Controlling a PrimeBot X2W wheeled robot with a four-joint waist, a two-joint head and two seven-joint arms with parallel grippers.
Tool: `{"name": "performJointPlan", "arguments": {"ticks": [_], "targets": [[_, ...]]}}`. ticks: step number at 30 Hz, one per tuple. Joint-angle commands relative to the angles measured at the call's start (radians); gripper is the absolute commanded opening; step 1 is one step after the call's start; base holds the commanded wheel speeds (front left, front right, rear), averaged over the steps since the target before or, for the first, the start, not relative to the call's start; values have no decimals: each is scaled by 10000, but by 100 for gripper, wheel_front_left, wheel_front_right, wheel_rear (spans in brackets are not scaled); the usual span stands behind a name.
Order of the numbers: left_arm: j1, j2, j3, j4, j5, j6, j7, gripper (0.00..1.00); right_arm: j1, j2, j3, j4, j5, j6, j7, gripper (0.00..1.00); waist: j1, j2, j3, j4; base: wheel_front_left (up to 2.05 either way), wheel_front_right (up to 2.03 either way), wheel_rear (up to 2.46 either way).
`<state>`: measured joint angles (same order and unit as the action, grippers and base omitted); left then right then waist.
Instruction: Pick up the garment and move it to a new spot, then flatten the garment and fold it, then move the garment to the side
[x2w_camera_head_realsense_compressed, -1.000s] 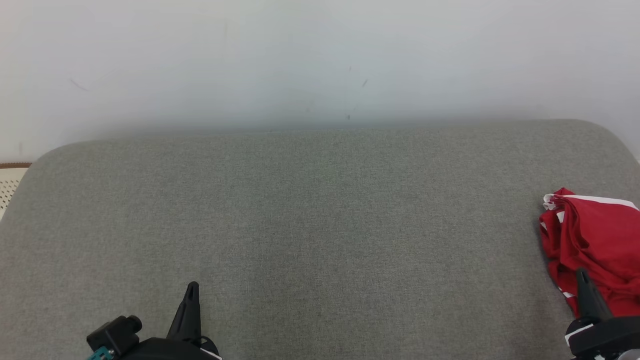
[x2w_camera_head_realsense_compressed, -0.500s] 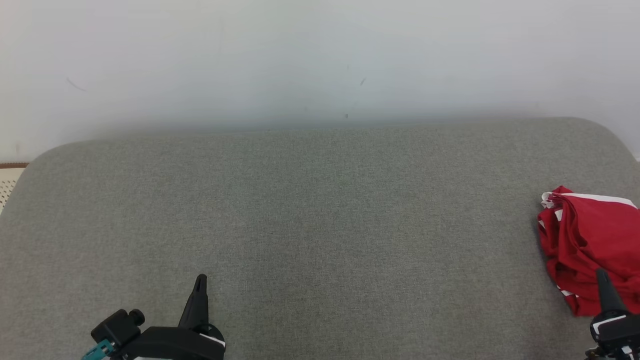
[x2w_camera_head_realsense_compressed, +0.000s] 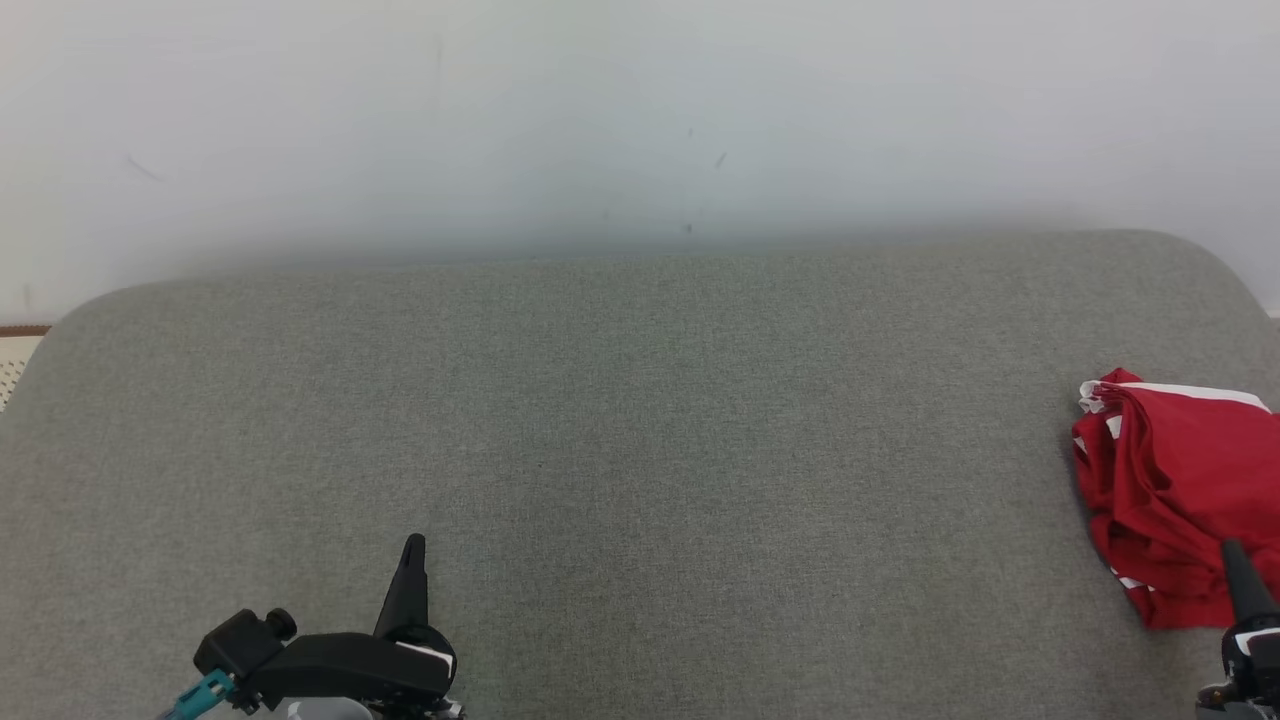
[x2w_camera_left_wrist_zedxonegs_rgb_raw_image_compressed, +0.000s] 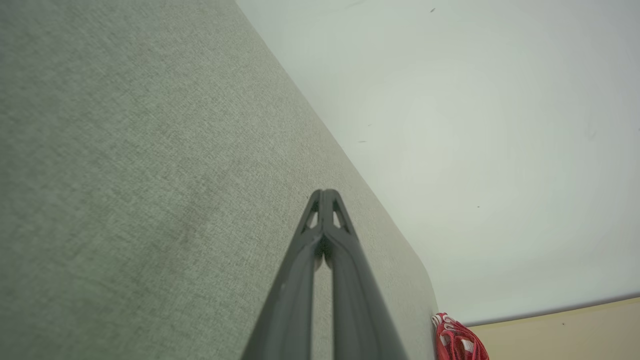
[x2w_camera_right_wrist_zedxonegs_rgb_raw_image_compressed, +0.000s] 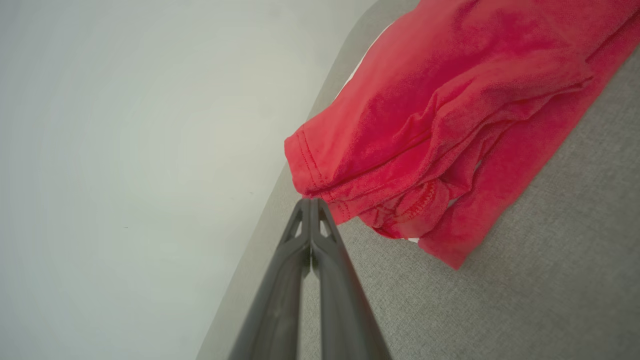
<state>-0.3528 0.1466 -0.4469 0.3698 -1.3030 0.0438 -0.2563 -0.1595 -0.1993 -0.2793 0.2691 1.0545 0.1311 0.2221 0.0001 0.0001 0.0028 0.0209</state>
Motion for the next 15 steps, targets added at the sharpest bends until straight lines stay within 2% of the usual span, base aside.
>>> {"name": "performJointPlan", "arguments": {"ticks": [1, 15], "targets": [[-305, -26, -16, 67, -341, -129, -43, 0, -253, -131, -193, 57, 324, -2, 98, 0, -1, -1, 5, -7, 0, 0, 0], [-737, -279, -158, 656, -1778, -576, -54, 0, -679, -150, -936, 745, 1677, 0, 605, 0, -1, -1, 42, -61, 0, 0, 0]]}}
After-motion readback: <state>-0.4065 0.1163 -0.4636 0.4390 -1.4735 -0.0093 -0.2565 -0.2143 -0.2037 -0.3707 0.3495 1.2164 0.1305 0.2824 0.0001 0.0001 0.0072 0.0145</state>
